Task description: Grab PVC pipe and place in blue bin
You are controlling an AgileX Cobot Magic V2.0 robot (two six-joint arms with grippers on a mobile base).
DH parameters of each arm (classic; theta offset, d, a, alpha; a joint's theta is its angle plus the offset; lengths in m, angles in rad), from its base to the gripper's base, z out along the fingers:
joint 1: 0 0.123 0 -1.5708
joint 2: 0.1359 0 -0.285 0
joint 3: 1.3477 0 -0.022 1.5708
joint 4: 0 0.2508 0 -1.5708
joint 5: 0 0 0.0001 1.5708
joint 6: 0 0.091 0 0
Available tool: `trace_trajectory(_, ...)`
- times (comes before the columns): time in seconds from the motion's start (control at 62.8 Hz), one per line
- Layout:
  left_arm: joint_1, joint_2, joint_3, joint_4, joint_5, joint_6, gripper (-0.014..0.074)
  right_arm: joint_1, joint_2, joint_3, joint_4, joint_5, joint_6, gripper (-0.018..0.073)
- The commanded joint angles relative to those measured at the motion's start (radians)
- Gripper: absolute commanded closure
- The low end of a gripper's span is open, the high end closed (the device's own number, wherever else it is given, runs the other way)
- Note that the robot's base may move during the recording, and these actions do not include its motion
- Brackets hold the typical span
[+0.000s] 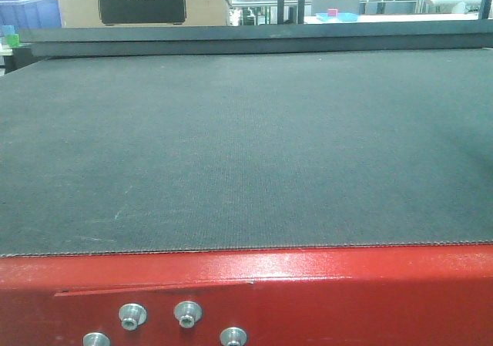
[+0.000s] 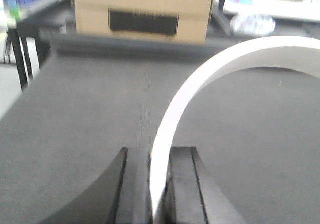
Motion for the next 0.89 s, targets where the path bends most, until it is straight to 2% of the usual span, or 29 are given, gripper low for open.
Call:
trace_trajectory(0.0,-0.005,-0.107,0.043,-0.002,-0.039,-0.001,0.0708,0.002,-0.052,0.037,0.006,-0.037,0.004,0.0721)
trace_trajectory(0.398,-0.005,-0.412,0.208,-0.002,0.052,-0.001,0.0708,0.002,-0.271,0.173,0.006,-0.04,0.004,0.0721)
trace_trajectory(0.574,-0.005,-0.446,0.226,0.0,0.142,-0.001,0.0708,0.002,-0.345,0.227,0.006,-0.04,0.004,0.0721)
trace_trajectory(0.876,-0.005,-0.448,0.229,0.0,0.144,-0.001,0.0708,0.002,-0.398,0.255,0.006,-0.066,0.004,0.0721)
